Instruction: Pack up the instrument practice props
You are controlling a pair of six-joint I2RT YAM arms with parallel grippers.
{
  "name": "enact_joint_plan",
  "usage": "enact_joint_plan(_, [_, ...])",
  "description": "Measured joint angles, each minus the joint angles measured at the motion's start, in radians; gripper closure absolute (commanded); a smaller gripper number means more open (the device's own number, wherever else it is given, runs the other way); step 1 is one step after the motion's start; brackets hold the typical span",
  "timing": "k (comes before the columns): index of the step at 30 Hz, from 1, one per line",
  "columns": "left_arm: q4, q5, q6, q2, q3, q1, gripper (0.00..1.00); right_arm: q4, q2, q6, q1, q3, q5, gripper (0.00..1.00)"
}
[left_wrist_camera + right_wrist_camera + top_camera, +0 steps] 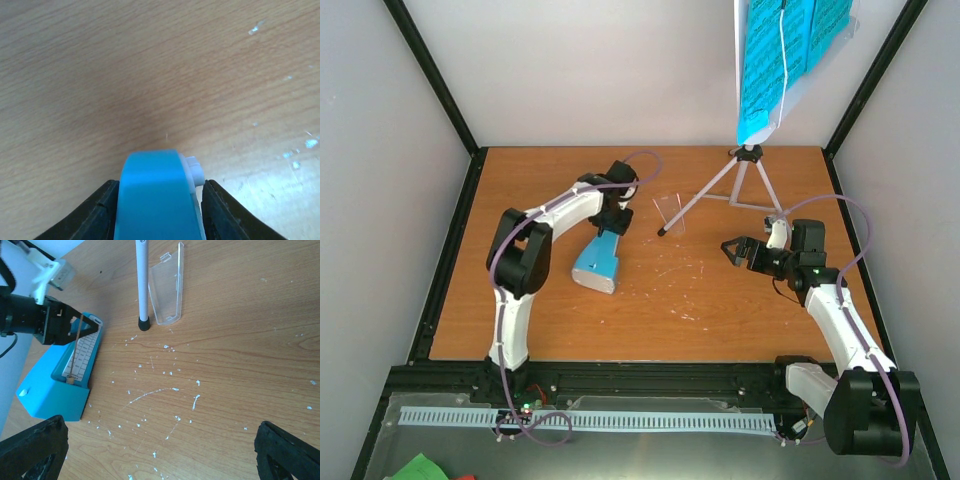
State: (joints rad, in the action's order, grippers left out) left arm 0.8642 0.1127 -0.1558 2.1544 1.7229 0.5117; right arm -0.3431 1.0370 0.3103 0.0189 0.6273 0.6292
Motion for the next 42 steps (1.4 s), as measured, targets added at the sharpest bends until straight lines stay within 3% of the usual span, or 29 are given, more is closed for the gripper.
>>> enact_joint_plan(9, [-0.222, -0.047, -0.01, -0.356, -0.338, 0.001, 0.8, -0.001, 0.001, 0.0, 0.0, 0.0, 0.008, 0.0])
enact_joint_plan(17, [-0.495, -0.15, 0.019, -0.587, -0.598, 0.006, 0.78, -0.001, 0.005, 0.0, 0.0, -0.001, 0.021, 0.0])
enact_joint_plan(33, [-0.905, -0.222, 0.164, -0.789, -0.83, 0.08, 0.76, -0.077, -0.01, -0.019, 0.0, 0.019, -0.014, 0.0])
enact_joint_plan(42, [-1.007, -0.257, 0.195, -0.801, -0.928, 0.08, 0.75, -0.09, -0.036, -0.017, 0.0, 0.022, -0.019, 0.0])
